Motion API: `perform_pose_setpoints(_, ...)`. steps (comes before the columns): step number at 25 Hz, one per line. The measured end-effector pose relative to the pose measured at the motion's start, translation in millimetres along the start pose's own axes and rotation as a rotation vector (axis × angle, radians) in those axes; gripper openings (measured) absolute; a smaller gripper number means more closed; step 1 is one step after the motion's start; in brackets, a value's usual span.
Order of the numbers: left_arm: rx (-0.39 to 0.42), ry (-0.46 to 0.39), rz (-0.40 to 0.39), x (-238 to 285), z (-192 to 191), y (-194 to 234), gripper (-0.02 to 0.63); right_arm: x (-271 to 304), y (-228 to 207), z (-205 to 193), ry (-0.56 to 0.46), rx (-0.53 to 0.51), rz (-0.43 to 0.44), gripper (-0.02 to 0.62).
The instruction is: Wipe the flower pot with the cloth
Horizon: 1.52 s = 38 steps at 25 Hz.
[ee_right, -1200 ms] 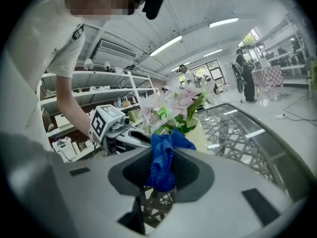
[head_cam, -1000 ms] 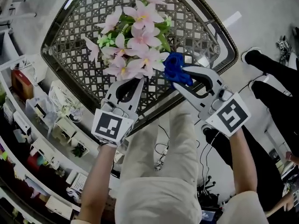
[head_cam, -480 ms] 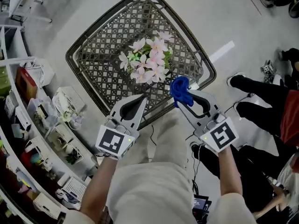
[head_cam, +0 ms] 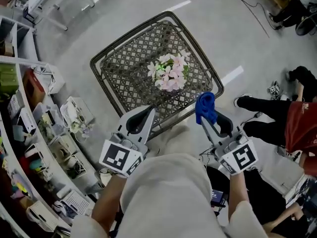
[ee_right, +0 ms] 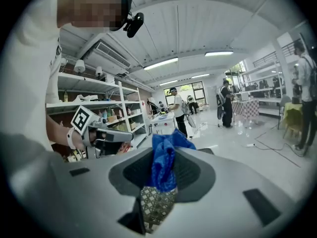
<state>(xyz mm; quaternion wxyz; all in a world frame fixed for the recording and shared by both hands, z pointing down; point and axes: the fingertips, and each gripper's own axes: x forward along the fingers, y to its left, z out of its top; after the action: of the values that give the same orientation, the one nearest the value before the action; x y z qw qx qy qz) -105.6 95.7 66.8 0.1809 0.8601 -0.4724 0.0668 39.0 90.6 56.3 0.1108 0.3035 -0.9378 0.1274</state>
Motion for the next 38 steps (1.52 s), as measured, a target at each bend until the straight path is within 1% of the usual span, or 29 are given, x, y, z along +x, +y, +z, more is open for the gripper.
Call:
perform_pose_setpoints(4,-0.010,-0.018,0.021,-37.3,15.2,-6.0,0.021,-20.3,26.2,27.6,-0.065,-0.011,-0.047,0.109)
perform_pose_setpoints(7,-0.002,-0.050,0.013,-56.4,29.2,-11.9,0.021,-29.2,41.7,45.8,-0.098,-0.061,-0.082,0.109)
perform_pose_setpoints(10,0.024,-0.061,0.000,-64.4,33.6,-13.9,0.021,-33.3,50.1,56.3,-0.136,-0.065,-0.088,0.110)
perform_pose_setpoints(13,0.039,-0.041,-0.014,-68.1,27.2,-13.9,0.021,-37.6,57.5,49.8,-0.132,-0.051,-0.090,0.110)
perform_pose_setpoints(16,0.032,-0.025,-0.030,-72.9,18.0,-14.2,0.021,-38.4,67.6,31.7,-0.093,-0.056,-0.079,0.110)
perform_pose_setpoints(19,0.026,-0.026,-0.040,-73.2,14.8,-14.5,0.021,-37.8,76.1,23.4,-0.088,-0.059,-0.078,0.109)
perform_pose_setpoints(23,0.013,-0.033,-0.069,-68.1,24.2,-22.1,0.021,-38.8,82.8,41.0,-0.112,-0.051,-0.085,0.110)
perform_pose_setpoints(29,0.029,-0.034,-0.130,-67.7,27.1,-35.7,0.021,-43.9,95.2,53.9,-0.140,-0.046,-0.116,0.110)
perform_pose_setpoints(34,0.034,-0.029,-0.139,-68.4,26.0,-32.8,0.021,-36.7,93.1,56.7,-0.155,-0.030,-0.124,0.110)
perform_pose_setpoints(38,0.028,-0.018,-0.131,-68.3,21.4,-25.8,0.021,-30.3,92.4,57.0,-0.163,-0.028,-0.127,0.110)
